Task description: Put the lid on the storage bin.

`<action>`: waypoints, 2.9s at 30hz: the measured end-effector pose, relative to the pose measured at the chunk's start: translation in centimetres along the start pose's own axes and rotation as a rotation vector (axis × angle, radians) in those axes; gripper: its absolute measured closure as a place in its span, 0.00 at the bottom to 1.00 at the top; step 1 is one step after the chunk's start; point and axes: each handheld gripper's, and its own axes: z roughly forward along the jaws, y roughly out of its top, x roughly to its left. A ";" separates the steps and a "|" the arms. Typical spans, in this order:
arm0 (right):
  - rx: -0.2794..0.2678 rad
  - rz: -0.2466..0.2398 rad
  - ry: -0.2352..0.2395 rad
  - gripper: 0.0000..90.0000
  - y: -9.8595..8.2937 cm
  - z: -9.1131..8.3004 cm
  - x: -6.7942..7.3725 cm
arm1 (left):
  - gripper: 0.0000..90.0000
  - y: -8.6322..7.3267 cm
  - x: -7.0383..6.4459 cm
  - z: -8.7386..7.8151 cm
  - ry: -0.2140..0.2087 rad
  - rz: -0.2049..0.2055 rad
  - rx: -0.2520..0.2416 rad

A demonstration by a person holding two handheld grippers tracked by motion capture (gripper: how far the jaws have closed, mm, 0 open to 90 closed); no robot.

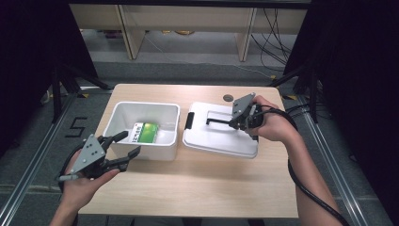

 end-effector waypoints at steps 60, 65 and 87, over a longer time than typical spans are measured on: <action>-0.061 -0.166 0.029 0.95 6.0 0.8 1.0 | 0.86 6.0 0.0 17.5 -0.439 0.342 0.285; -0.068 -0.197 0.021 0.94 6.3 0.9 1.0 | 0.90 6.0 0.2 17.4 -0.474 0.376 0.296; -0.209 -0.039 -0.025 0.68 5.6 -0.9 1.1 | 0.94 6.7 2.6 15.8 -0.481 0.395 0.314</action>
